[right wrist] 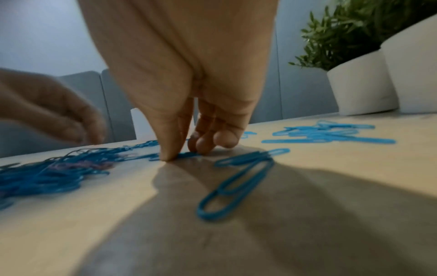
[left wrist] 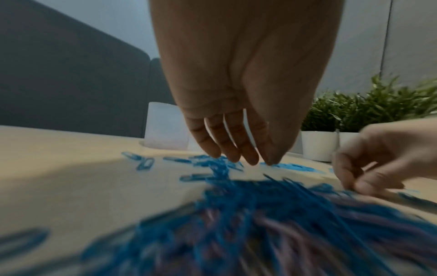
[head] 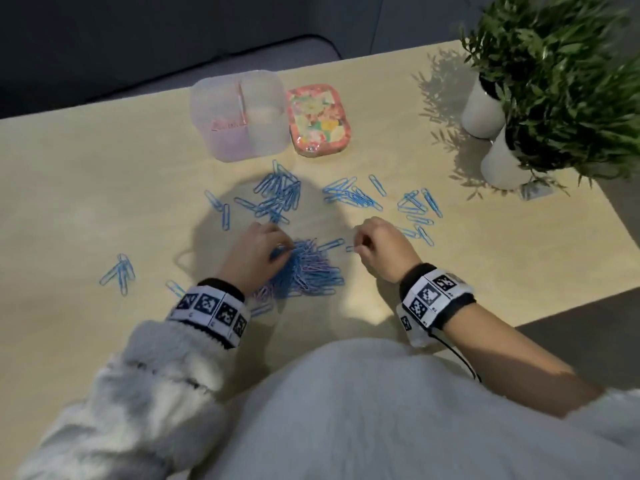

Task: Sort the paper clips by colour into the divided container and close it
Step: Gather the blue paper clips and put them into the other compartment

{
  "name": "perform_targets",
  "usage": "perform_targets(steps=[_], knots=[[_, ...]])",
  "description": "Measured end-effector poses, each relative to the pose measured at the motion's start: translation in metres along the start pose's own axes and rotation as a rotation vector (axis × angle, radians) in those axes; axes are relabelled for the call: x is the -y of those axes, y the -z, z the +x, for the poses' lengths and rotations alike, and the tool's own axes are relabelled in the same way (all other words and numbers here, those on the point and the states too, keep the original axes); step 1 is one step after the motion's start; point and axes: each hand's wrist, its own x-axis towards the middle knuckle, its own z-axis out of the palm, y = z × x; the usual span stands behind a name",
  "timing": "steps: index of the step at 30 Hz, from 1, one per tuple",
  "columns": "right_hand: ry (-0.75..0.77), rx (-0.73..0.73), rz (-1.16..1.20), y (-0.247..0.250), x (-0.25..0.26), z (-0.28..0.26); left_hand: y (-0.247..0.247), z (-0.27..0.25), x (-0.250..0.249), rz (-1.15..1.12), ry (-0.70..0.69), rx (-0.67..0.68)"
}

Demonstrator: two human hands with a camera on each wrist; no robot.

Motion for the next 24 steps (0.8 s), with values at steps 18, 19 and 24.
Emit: perform_targets(steps=[18, 19, 24], knots=[[-0.015, -0.161, 0.050, -0.006, 0.014, -0.005, -0.027, -0.039, -0.017, 0.118, 0.034, -0.092], [0.038, -0.103, 0.055, -0.008, 0.023, -0.007, -0.029, -0.039, -0.019, 0.121, 0.025, -0.095], [0.175, 0.087, -0.025, -0.027, 0.048, -0.010, -0.034, -0.038, -0.028, 0.173, 0.032, -0.005]])
